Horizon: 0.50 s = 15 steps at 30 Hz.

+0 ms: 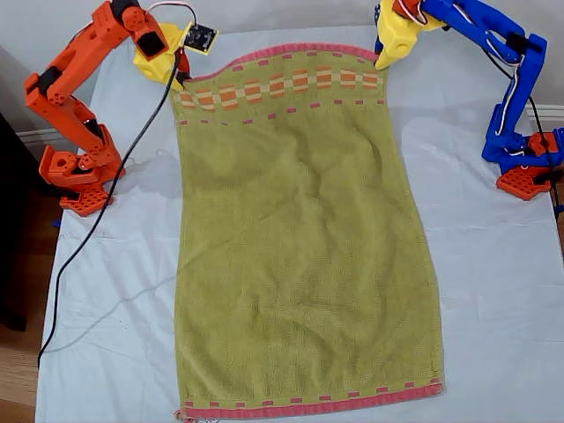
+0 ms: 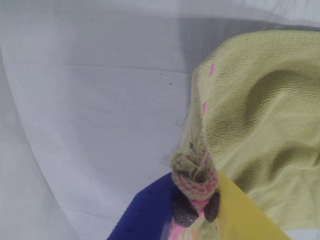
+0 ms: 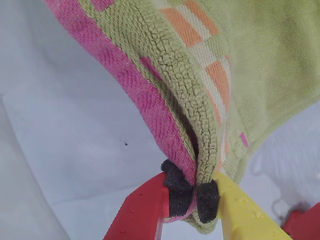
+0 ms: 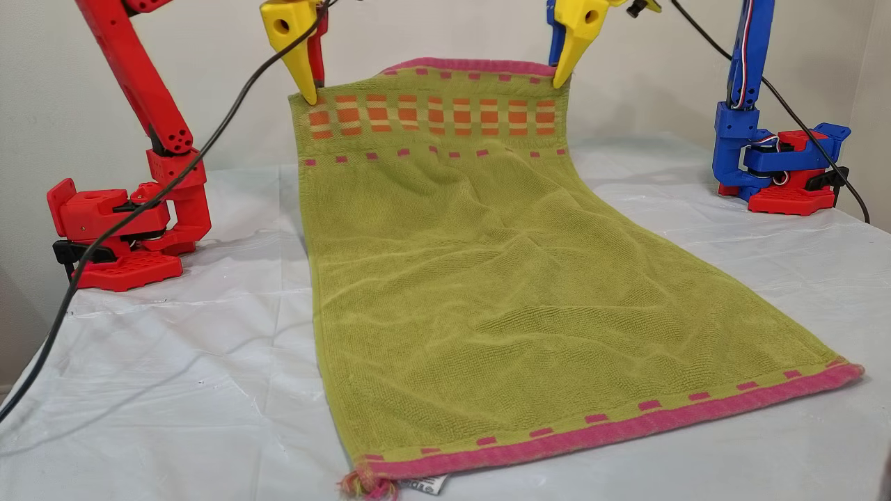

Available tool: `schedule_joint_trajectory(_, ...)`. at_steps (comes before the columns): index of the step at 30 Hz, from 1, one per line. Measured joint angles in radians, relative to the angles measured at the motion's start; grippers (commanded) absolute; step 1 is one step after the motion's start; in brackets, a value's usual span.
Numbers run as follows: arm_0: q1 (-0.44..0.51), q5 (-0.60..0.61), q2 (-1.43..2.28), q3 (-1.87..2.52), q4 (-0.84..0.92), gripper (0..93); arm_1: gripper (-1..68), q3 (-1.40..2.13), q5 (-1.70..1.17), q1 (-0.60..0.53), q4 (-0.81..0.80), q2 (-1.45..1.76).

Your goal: Fold the towel.

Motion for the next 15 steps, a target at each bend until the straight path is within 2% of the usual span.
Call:
schedule_joint_trajectory(4, 0.086, 0.0, 0.028, -0.002, 0.0, 0.1, 0.1, 0.083, 0.043, -0.063, 0.0, 0.104)
schedule_joint_trajectory(6, 0.158, -0.021, 0.028, -0.011, 0.0, 0.1, 0.1, 0.097, 0.074, -0.106, 0.0, 0.149)
schedule_joint_trajectory(15, 0.393, -0.179, 0.029, 0.017, 0.0, 0.1, 0.1, 0.098, 0.218, -0.337, 0.002, 0.202)
